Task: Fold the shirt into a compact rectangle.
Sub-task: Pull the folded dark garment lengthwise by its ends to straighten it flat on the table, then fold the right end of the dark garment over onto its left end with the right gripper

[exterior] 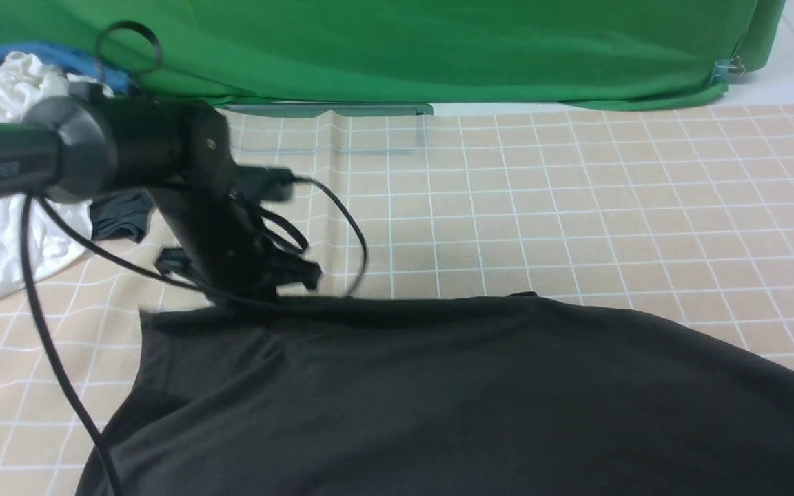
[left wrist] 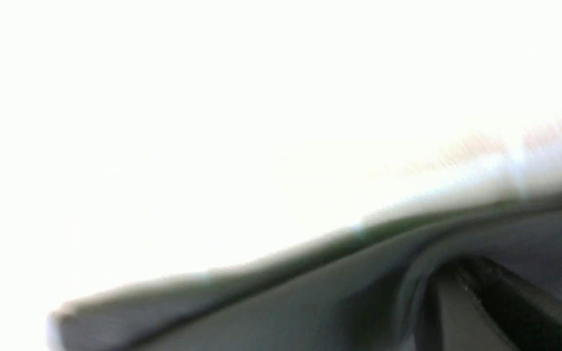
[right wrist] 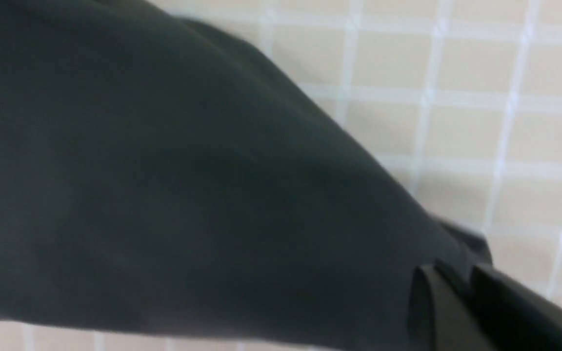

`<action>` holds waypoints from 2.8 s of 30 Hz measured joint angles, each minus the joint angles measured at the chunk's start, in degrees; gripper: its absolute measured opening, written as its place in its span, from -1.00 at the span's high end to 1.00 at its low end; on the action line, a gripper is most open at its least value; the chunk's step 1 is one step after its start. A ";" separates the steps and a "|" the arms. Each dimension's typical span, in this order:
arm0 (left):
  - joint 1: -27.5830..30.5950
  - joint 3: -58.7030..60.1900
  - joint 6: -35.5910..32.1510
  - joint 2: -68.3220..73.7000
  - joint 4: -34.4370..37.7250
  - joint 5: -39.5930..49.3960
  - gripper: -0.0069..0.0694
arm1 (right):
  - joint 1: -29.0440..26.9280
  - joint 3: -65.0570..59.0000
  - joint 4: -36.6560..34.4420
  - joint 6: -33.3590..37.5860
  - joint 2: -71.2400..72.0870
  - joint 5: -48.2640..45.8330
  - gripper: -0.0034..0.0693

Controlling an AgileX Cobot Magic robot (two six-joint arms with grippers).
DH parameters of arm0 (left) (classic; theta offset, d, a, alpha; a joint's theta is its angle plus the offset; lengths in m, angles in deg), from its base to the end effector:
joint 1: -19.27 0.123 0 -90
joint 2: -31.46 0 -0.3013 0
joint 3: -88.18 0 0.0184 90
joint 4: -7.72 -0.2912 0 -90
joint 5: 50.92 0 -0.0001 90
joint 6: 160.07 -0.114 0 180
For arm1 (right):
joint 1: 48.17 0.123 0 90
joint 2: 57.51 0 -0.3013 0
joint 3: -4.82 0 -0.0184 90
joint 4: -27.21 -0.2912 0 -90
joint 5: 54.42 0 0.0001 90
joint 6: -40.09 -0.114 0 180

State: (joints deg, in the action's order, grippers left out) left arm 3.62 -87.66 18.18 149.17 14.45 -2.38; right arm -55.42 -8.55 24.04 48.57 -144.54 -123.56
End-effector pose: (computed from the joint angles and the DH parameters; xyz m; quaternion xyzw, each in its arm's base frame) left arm 0.3982 -0.1220 0.1397 0.1158 0.9886 -0.0568 0.0771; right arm 0.2931 -0.0314 0.2775 -0.0032 0.9955 0.0139 0.0939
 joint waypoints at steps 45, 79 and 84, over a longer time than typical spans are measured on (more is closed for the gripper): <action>-14.51 23.61 -12.26 -15.36 16.57 -4.73 0.77 | -6.25 -11.48 10.22 -6.86 -9.88 18.15 0.69; -14.51 23.67 -12.26 -40.14 16.60 -3.53 0.77 | -8.74 -13.70 8.16 -9.68 -18.49 17.88 0.56; -14.51 23.67 -10.65 -43.72 15.43 -3.53 0.77 | -8.74 -11.22 10.08 -11.46 -14.33 15.57 0.56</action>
State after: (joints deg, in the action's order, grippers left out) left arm -10.89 -63.99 7.53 105.45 29.88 -5.92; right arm -64.16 -19.77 34.11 37.11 -158.86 -107.98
